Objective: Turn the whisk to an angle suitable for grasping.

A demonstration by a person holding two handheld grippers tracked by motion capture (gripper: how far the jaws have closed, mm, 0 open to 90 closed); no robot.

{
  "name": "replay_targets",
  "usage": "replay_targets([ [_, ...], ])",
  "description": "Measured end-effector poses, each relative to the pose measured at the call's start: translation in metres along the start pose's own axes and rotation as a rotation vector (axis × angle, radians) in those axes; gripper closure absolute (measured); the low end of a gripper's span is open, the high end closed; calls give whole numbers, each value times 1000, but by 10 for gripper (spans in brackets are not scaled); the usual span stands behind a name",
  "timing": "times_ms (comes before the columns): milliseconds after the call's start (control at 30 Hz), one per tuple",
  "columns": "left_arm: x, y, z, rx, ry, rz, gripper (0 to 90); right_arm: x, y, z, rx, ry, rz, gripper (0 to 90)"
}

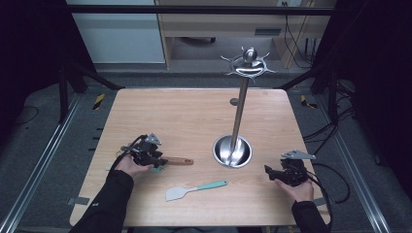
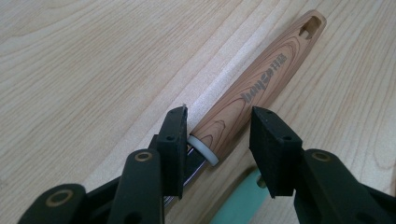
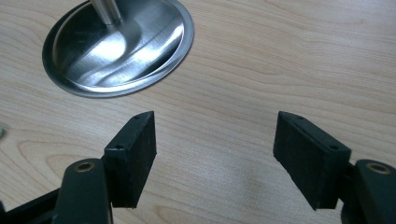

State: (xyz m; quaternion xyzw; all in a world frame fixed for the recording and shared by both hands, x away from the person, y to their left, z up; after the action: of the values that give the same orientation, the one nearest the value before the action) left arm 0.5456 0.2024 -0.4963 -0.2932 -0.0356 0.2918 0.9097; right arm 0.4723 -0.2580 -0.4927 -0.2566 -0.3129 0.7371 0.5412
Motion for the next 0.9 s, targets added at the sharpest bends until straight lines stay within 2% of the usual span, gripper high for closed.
replay_targets([
  [233, -4, 2, 2, 3, -9, 30, 590, 1, 0, 0, 4, -6, -4, 300],
  [567, -1, -2, -1, -28, -80, 88, 597, 1, 0, 0, 6, -10, -7, 301],
  [633, 0, -2, 1, -38, -92, 102, 647, 1, 0, 0, 6, -10, -6, 301],
  [700, 2, -2, 3, -44, -89, 111, 659, 1, 0, 0, 5, -10, -6, 301],
  [800, 1, -1, 1, -37, -88, 71, 630, 1, 0, 0, 6, -11, -5, 301],
  [833, 0, -1, -2, -23, -90, 41, 600, 1, 0, 0, 6, -13, -7, 301],
  [867, 0, -1, -2, -23, -90, 41, 564, 1, 0, 0, 6, -13, -7, 301],
  [900, 0, -2, -4, -20, -81, 30, 564, 1, 0, 0, 5, -12, -5, 301],
])
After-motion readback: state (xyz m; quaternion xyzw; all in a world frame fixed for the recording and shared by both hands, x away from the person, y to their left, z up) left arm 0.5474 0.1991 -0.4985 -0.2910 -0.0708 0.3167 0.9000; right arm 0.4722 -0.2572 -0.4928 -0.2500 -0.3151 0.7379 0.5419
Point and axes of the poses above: each handheld gripper's, and its own axes: z roughly backward along the jaws, y roughly out of its underside, x roughly to its left, the point moved 3 cm from there along -z, roughly forward along the jaws, and after that the axes turned 6 degrees about y, right-handed, at the moved point
